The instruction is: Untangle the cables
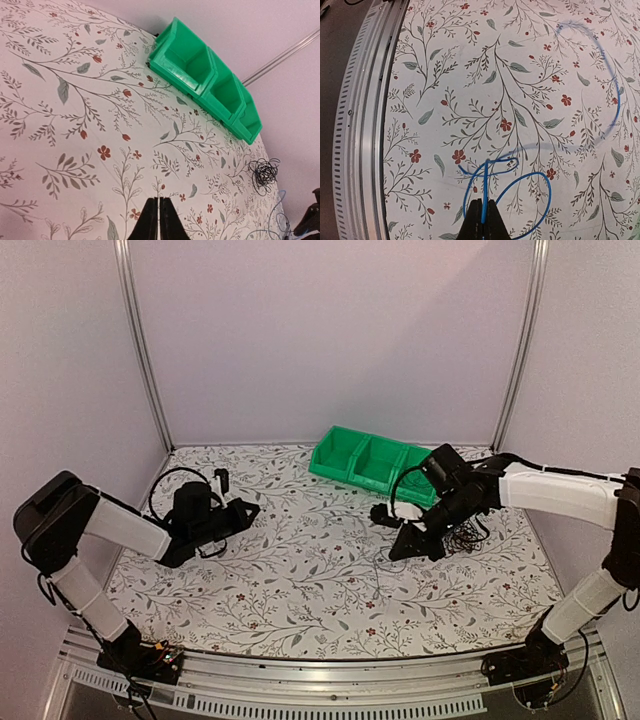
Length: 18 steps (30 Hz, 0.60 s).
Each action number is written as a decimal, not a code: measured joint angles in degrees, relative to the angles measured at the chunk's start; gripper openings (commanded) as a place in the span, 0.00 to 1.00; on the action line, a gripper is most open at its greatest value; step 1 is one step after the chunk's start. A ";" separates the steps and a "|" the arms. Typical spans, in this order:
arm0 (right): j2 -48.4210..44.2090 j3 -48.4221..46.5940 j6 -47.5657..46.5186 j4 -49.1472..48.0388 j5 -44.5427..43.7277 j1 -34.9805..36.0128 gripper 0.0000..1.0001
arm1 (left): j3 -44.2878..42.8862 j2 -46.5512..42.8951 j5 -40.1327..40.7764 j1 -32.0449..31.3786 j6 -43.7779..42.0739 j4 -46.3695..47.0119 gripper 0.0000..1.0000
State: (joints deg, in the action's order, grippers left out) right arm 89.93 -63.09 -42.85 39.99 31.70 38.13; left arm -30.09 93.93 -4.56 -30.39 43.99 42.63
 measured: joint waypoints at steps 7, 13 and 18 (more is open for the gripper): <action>-9.55 3.50 -0.90 3.30 1.29 -14.58 0.00 | 1.09 -6.95 6.27 7.98 -2.10 -8.20 0.00; -9.03 1.44 -1.57 5.40 3.93 -26.23 0.00 | 2.23 -12.55 4.79 9.90 -5.57 -8.81 0.19; -5.77 -2.62 -0.33 5.86 9.49 -25.53 0.00 | 1.49 -11.87 -2.47 6.21 -11.34 -6.71 0.45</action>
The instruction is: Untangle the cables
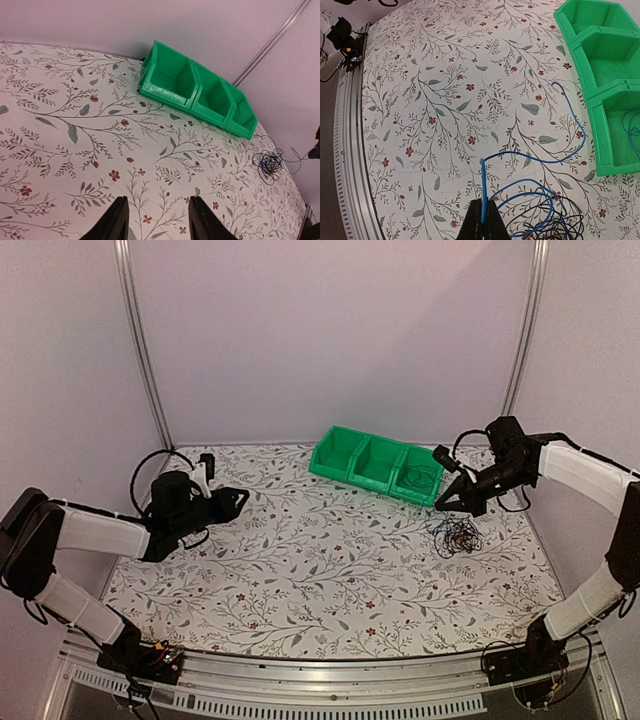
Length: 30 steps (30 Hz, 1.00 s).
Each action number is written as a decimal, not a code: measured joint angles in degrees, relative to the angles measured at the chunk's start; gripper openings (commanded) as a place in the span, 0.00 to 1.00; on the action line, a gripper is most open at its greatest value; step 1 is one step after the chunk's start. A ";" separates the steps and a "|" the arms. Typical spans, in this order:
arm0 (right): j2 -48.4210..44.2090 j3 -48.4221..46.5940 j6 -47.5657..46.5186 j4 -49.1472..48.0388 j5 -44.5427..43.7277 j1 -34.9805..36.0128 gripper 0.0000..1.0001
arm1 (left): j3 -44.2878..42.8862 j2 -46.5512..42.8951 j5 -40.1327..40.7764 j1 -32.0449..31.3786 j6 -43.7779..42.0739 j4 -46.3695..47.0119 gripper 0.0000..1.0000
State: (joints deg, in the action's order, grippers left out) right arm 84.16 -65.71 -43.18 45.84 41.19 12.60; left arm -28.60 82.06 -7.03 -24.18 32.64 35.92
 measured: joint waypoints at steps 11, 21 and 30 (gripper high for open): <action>9.09 -9.20 5.07 -0.79 3.67 11.10 0.00 | -7.04 3.61 -4.76 -20.50 -15.63 4.04 0.54; 14.10 -19.17 7.08 0.83 4.92 16.41 0.00 | -13.57 14.56 -4.42 -28.26 -19.06 6.19 0.48; 14.45 -22.47 8.55 1.97 6.67 16.65 0.00 | -14.14 20.06 -1.29 -28.37 -18.21 6.43 0.55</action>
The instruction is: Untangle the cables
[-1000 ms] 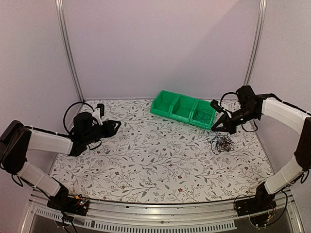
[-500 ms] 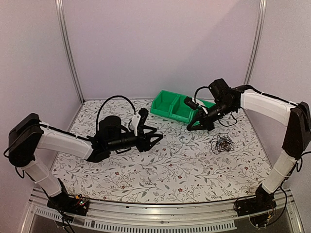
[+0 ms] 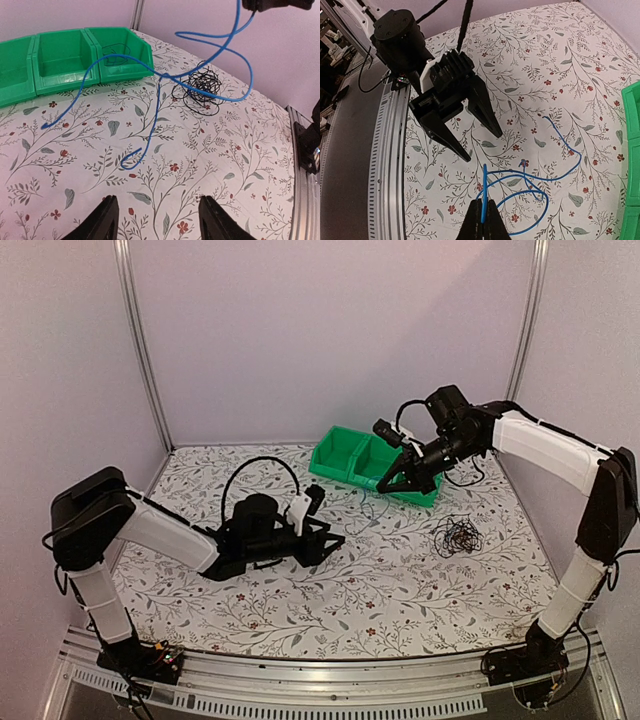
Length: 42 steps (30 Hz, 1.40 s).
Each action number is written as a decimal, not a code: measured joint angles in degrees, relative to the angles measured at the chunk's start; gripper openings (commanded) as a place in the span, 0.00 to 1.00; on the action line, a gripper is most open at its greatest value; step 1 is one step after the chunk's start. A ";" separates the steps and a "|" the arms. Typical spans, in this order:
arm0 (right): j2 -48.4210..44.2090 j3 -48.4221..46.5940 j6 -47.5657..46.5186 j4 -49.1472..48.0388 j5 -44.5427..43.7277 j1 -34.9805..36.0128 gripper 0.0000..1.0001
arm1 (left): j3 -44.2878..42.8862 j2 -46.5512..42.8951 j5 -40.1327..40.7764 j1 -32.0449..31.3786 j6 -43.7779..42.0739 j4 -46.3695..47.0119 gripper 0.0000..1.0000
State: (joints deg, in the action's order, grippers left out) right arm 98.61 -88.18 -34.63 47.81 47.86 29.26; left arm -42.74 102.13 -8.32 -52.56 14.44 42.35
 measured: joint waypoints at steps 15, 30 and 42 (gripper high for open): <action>0.15 -2.29 0.85 2.01 1.16 0.35 0.00 | -10.43 11.19 4.09 -0.09 -1.68 -1.25 0.43; 0.15 -3.54 1.53 2.45 1.18 0.52 0.00 | -10.73 12.41 3.41 -0.13 -3.56 1.16 0.00; 0.15 -16.98 2.73 3.54 0.63 -4.70 0.00 | -8.90 17.77 2.97 0.20 -0.28 0.22 0.00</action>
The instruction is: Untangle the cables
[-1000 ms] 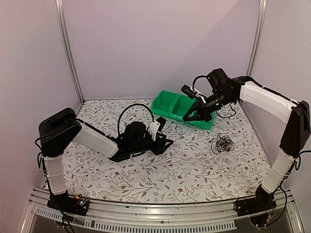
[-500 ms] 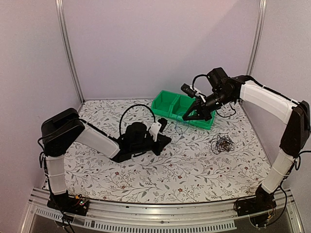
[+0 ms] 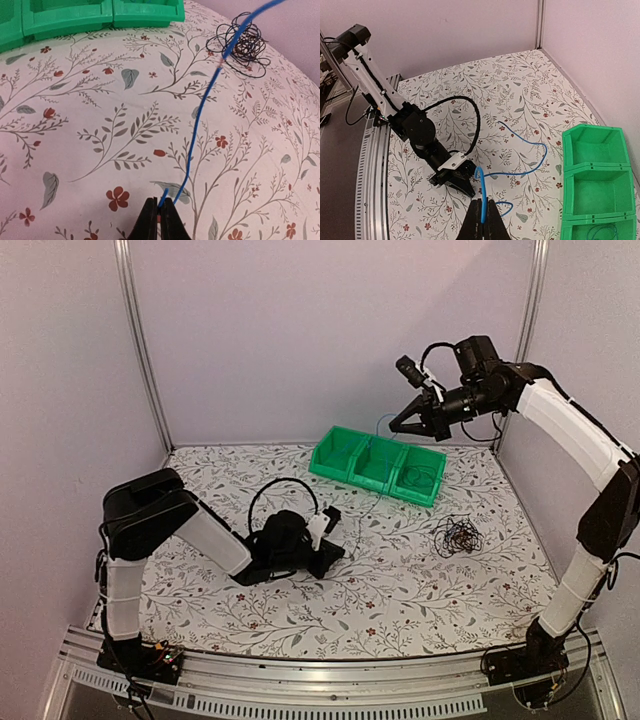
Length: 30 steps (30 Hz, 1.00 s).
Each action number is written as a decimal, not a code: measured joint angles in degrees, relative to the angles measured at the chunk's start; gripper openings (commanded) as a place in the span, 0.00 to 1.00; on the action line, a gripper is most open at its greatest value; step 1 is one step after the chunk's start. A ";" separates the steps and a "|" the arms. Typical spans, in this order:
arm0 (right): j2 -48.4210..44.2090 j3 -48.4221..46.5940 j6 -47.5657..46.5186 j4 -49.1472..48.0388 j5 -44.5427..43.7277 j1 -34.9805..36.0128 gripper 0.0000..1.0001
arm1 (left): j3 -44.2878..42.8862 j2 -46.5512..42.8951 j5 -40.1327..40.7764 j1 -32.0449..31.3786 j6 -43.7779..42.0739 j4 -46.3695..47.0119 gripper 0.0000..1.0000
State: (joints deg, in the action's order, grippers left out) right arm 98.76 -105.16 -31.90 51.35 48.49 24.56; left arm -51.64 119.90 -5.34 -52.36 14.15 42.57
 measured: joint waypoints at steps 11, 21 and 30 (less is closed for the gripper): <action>0.00 -6.67 5.42 -2.80 -3.23 -7.54 0.00 | -0.87 2.34 0.00 1.86 3.91 -0.96 0.00; 0.13 -8.17 8.57 -5.27 -9.22 -11.76 0.00 | 0.55 2.51 -1.92 5.14 6.95 2.69 0.46; 1.81 -8.11 9.18 -11.72 -13.05 -12.13 0.00 | 7.28 -3.28 -0.07 5.01 5.99 2.45 0.48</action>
State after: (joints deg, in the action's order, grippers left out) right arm 100.57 -113.27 -22.72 39.64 35.44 12.43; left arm -44.36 116.62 -5.41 -47.35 20.14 45.01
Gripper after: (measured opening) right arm 0.019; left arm 0.486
